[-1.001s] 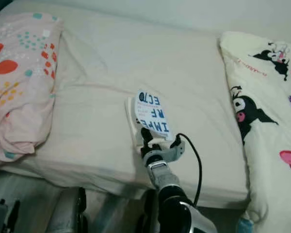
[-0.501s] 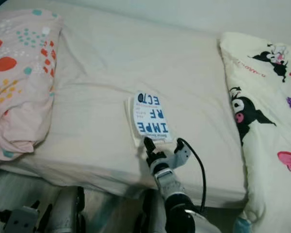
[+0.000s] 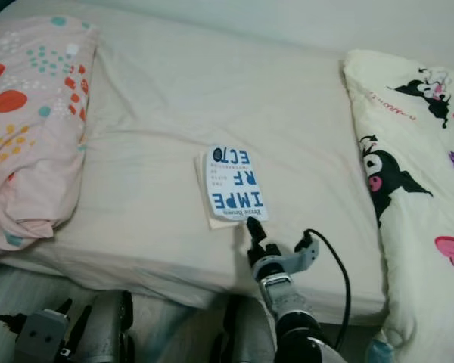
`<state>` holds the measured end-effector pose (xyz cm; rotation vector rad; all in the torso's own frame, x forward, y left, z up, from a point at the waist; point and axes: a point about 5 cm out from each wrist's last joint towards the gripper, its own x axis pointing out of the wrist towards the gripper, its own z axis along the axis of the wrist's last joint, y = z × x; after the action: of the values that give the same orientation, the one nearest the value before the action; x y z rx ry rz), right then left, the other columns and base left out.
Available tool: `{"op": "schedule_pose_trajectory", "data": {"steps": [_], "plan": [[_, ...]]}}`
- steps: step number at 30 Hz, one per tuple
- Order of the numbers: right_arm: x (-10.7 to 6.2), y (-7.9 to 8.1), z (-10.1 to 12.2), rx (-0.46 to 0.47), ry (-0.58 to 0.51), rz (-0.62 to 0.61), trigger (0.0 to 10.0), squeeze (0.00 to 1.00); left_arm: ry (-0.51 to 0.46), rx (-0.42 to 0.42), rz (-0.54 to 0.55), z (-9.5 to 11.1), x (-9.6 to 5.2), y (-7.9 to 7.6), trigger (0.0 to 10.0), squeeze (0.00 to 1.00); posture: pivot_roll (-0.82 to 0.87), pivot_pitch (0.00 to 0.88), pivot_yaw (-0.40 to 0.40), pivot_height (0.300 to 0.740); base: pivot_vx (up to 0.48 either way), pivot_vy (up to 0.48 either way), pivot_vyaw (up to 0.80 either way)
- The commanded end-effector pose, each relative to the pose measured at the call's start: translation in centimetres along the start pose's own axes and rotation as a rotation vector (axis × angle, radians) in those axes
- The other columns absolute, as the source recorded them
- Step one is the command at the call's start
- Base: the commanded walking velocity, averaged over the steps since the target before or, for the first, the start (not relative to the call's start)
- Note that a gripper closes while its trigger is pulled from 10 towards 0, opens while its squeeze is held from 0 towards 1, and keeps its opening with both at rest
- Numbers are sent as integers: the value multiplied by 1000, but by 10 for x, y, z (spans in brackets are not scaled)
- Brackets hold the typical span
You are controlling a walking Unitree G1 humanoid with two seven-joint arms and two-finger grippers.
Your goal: Clean up the room
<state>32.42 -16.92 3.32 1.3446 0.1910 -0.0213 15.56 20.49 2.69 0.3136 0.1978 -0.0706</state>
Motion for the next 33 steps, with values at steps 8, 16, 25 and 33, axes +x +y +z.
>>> {"op": "schedule_pose_trajectory", "data": {"steps": [8, 16, 25, 33], "plan": [[7, 8, -24, 1, 51, -13, 10000, 0, 36, -4, -18, -9, -10, -1, 10000, 0, 213, 200, -47, 602, 0, 0, 0], [13, 14, -39, -26, 52, -77, 10000, 0, 35, 30, -37, -6, -23, 4, 10000, 0, 263, 245, -57, 602, 0, 0, 0], [15, 15, -28, -25, -40, -113, 10000, 0, 60, 57, -52, -6, -46, 9, 10000, 0, 299, 291, -45, 602, 0, 0, 0], [23, 29, -21, 113, -132, -96, 10000, 0, 68, 58, -54, -3, -56, 13, 10000, 0, 300, 321, -23, 602, 0, 0, 0]]}}
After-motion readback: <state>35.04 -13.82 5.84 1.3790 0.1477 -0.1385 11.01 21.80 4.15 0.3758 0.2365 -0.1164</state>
